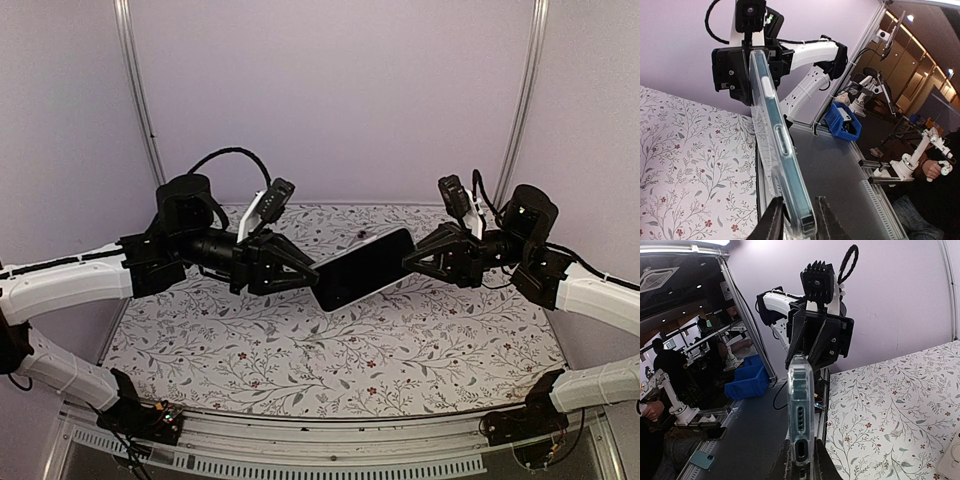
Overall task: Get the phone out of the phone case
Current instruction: Remove the top left corner of the phone from the phone case.
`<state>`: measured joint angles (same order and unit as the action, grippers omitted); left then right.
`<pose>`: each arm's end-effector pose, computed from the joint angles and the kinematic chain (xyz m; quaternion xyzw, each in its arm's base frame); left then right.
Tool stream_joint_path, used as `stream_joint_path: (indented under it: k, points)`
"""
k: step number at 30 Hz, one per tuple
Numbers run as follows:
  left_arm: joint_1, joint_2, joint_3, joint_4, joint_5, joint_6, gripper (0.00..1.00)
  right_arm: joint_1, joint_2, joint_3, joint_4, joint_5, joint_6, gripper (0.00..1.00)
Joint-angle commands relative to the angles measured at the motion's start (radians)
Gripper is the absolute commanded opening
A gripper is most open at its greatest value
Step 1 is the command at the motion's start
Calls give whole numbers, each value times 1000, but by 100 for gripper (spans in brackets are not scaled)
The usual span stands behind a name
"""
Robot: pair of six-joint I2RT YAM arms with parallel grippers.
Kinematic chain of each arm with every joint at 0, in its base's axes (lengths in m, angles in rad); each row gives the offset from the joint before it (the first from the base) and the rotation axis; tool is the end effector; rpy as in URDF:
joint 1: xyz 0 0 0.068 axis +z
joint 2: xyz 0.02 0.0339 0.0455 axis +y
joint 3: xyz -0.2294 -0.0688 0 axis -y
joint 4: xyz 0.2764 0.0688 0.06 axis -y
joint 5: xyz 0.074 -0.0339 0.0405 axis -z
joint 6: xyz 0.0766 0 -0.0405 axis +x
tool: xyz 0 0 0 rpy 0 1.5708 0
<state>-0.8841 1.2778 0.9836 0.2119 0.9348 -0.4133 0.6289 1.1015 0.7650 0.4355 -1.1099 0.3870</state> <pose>0.1773 -0.3134 0.3006 0.4500 0.5674 -0.6295 0.2817 0.2059 0.2346 0.2942 -0.4565 0.5192 0.6154 0.3784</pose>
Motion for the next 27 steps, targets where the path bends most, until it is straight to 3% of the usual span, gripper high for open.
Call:
stream_joint_path:
  k: [1,8,16,27]
  points:
    - [-14,8,30,3,17,5,19,7,-6,23,63,7,6,0]
    - [-21,-2,35,6,51,-7,13,7,-2,28,70,6,6,0]
    - [-21,-35,23,-7,35,-4,37,8,1,31,70,13,4,0]
    - [-21,-65,7,-36,-12,14,32,7,-14,17,57,30,2,0]
